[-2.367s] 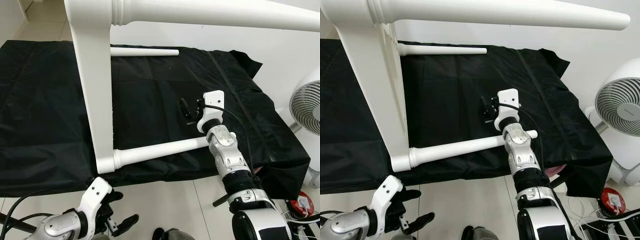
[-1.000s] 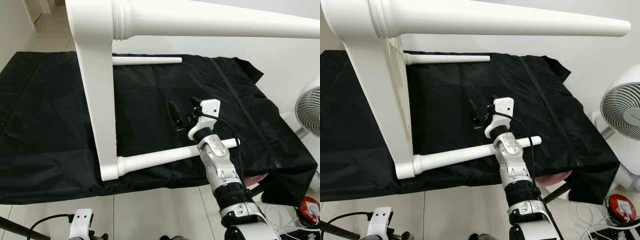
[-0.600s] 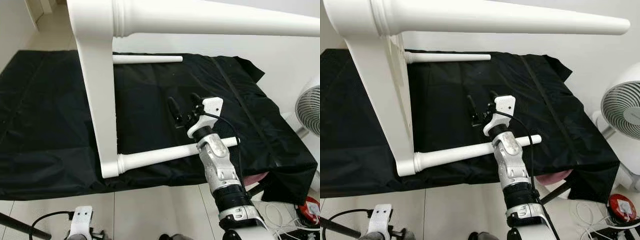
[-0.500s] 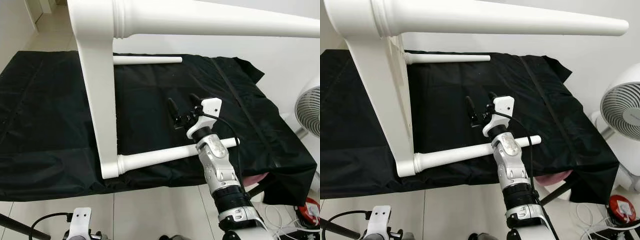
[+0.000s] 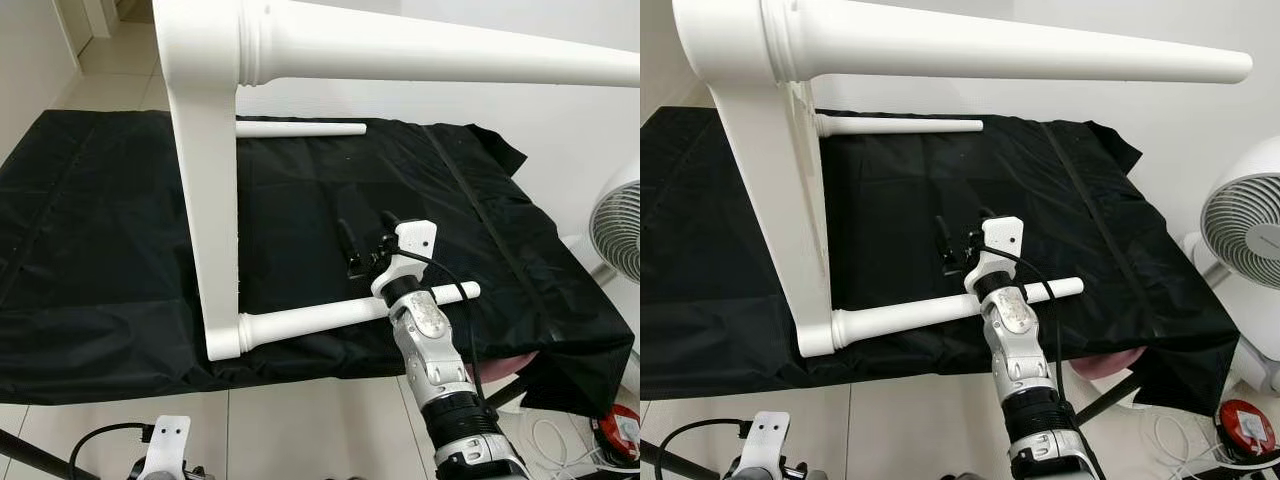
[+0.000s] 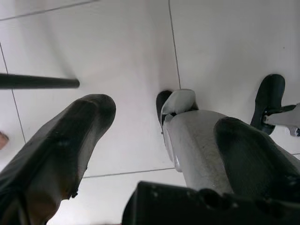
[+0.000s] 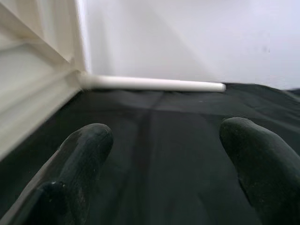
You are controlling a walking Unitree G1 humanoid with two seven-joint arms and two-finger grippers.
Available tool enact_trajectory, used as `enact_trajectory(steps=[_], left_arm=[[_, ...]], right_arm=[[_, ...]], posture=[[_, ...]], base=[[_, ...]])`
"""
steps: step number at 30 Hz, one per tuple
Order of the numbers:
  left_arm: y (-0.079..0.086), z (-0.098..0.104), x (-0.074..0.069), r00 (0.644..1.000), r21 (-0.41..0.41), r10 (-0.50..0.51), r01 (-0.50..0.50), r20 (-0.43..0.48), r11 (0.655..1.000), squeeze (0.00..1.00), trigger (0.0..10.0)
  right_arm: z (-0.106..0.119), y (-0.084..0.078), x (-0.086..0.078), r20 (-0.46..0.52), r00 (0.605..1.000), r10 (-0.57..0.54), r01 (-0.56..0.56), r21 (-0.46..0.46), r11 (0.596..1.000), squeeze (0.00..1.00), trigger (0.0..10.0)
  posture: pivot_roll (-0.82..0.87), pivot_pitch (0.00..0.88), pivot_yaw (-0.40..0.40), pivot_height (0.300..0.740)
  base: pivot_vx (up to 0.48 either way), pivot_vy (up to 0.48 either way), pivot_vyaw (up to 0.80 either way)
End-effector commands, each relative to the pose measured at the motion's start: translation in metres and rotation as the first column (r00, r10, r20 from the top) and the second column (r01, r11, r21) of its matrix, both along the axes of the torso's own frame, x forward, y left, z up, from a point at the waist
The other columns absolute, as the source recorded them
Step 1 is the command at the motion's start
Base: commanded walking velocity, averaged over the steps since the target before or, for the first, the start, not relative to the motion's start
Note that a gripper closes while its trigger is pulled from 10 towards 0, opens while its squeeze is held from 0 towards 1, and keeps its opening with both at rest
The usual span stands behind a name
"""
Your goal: Building children table
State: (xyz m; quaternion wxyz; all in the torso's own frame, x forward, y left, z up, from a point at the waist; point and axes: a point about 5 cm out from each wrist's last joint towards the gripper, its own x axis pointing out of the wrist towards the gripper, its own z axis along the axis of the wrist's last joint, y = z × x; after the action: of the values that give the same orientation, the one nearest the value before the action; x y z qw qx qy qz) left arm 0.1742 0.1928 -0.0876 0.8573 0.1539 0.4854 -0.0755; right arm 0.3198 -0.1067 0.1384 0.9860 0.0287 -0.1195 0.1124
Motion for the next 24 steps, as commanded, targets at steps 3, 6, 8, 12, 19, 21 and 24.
enact_trajectory(steps=[3, 6, 8, 12, 19, 21, 24], left_arm=[[-0.004, -0.003, -0.005, 1.000, 0.059, 0.000, -0.001, 0.001, 0.998, 0.00, 10.0], [-0.002, -0.004, -0.008, 1.000, 0.060, 0.028, -0.027, -0.010, 0.998, 0.00, 10.0], [-0.002, -0.005, -0.009, 0.999, 0.065, 0.037, -0.036, -0.012, 0.997, 0.00, 10.0], [-0.004, -0.004, -0.007, 1.000, 0.063, 0.027, -0.027, -0.008, 0.998, 0.00, 10.0], [-0.008, -0.004, -0.004, 1.000, 0.069, -0.002, 0.003, -0.007, 0.998, 0.00, 10.0], [-0.007, -0.004, -0.005, 1.000, 0.070, 0.005, -0.004, -0.009, 0.998, 0.00, 10.0], [-0.006, -0.004, -0.005, 1.000, 0.064, 0.019, -0.018, -0.011, 0.998, 0.00, 10.0]], right_arm=[[-0.011, -0.006, -0.003, -0.037, 0.998, -0.054, 0.053, -0.017, 0.998, 0.00, 10.0], [-0.014, -0.005, -0.004, -0.041, 0.997, -0.061, 0.061, -0.016, 0.998, 0.00, 10.0], [-0.016, -0.004, -0.004, -0.054, 0.997, -0.053, 0.052, -0.021, 0.998, 0.00, 10.0], [-0.018, -0.004, -0.004, -0.053, 0.997, -0.051, 0.050, -0.019, 0.999, 0.00, 10.0], [-0.020, -0.005, -0.002, -0.052, 0.997, -0.064, 0.063, -0.039, 0.997, 0.00, 10.0], [-0.020, -0.004, -0.001, -0.052, 0.997, -0.059, 0.057, -0.039, 0.998, 0.00, 10.0], [-0.020, -0.001, 0.000, -0.051, 0.997, -0.054, 0.052, -0.042, 0.998, 0.00, 10.0]], posture=[[0.06, 0.000, -0.079, 0.740], [0.06, 0.000, -0.080, 0.740], [0.06, 0.000, -0.080, 0.740], [0.05, 0.000, -0.078, 0.740], [0.05, 0.000, -0.083, 0.740], [0.05, 0.000, -0.084, 0.740], [0.05, 0.000, -0.084, 0.740]], base=[[0.000, 0.000, 0.00], [0.000, 0.000, 0.00], [0.000, 0.000, 0.00], [0.000, 0.000, 0.00], [0.000, 0.000, 0.00], [0.000, 0.000, 0.00], [0.000, 0.000, 0.00]])
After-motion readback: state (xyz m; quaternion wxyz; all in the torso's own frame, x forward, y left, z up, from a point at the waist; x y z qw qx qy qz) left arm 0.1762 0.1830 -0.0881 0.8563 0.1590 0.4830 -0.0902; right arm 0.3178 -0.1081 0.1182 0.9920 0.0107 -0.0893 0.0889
